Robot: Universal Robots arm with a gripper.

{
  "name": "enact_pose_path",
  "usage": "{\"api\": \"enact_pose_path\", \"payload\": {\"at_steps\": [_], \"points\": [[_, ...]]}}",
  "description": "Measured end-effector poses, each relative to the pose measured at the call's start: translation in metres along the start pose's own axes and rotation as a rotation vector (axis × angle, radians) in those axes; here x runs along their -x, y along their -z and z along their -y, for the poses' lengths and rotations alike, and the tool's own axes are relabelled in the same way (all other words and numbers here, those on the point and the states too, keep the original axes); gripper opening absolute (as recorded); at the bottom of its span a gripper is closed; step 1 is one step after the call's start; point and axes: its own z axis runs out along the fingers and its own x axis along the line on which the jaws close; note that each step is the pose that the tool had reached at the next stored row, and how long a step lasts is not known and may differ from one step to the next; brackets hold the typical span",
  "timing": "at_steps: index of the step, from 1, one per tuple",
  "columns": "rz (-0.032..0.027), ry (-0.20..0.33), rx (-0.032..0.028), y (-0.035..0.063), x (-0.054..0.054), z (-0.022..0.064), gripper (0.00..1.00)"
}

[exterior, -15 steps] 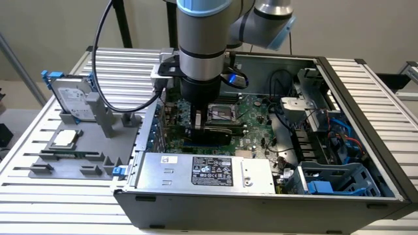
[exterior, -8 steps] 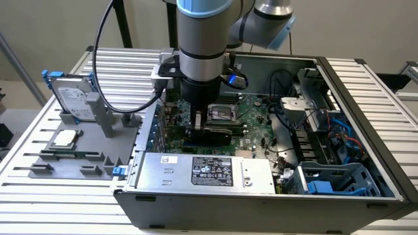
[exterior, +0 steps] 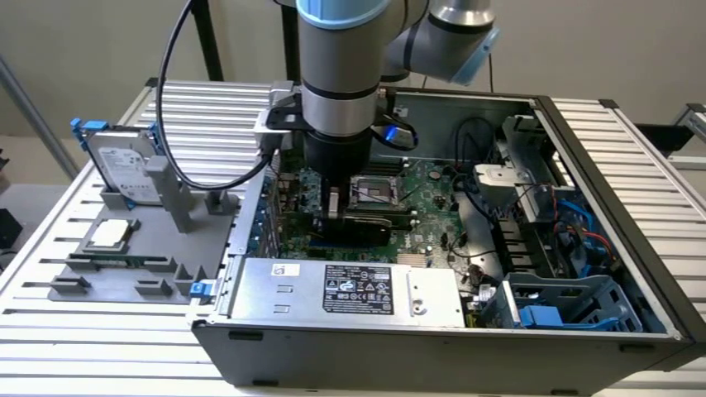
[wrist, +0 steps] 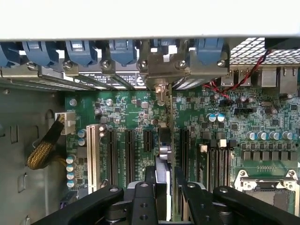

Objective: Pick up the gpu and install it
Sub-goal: 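Insert the gpu into the slot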

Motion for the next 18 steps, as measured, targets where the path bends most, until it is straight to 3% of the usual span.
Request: {"api": "enact_pose_path", "payload": {"at_steps": [6,18], "points": [[-0.0035,0.0,-0.0012,-0.0012,0.0001,-0.0005,0.0],[-0.0025,0.0,0.0005,-0.0019,0.0003,-0.0008,0.0]]}}
